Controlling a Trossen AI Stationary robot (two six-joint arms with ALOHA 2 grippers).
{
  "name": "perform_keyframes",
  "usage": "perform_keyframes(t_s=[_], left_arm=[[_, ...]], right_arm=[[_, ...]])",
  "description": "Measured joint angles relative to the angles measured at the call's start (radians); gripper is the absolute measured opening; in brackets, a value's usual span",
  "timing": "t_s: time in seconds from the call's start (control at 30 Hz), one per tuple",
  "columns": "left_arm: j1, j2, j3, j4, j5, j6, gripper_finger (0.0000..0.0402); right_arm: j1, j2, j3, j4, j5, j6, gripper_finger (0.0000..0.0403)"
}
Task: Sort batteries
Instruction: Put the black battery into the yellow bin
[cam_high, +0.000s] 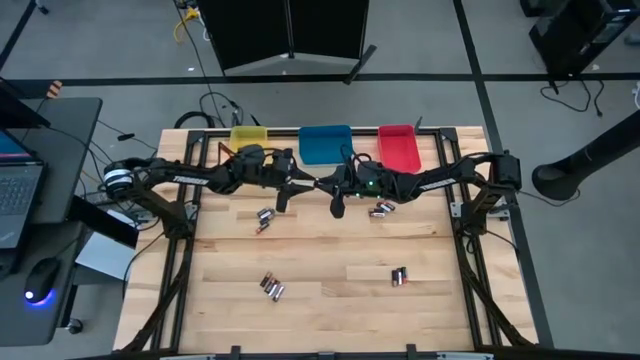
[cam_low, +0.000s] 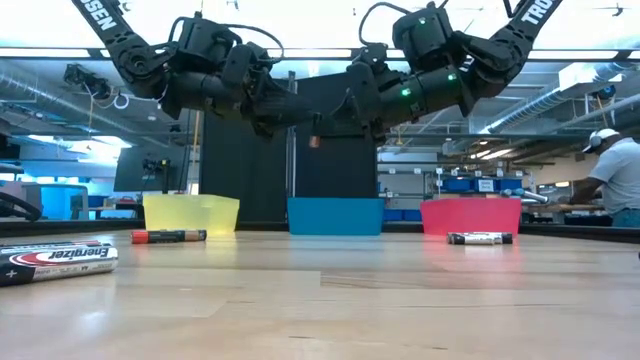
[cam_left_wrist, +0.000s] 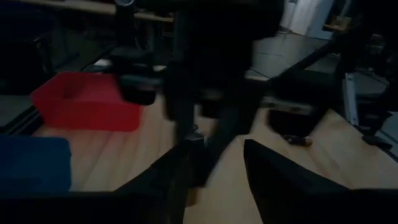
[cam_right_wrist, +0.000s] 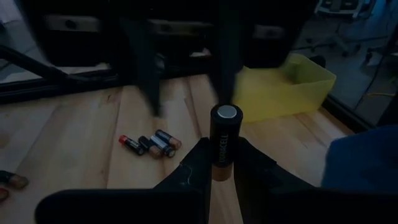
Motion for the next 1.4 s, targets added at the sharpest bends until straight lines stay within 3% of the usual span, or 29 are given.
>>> perform_keyframes(t_s=[0.63, 1.03, 1.17, 1.4], left_arm=[[-0.035, 0.004, 0.000, 0.051, 0.065, -0.006, 0.0162], [-0.054, 0.110, 0.049, 0.118, 0.092, -0.033, 0.0159], [-0.055, 0.115, 0.055, 0.113, 0.092, -0.033, 0.0135], [-0.054, 0.114, 0.055, 0.100, 0.093, -0.017, 0.0053]], right_arm=[[0.022, -0.002, 0.002, 0.011, -0.008, 0.010, 0.0056], [0.027, 0.001, -0.001, 0.002, -0.004, 0.012, 0.0056], [0.027, 0.001, -0.001, -0.001, -0.003, 0.012, 0.0056], [0.028, 0.001, 0.000, 0.001, -0.010, 0.015, 0.0055]])
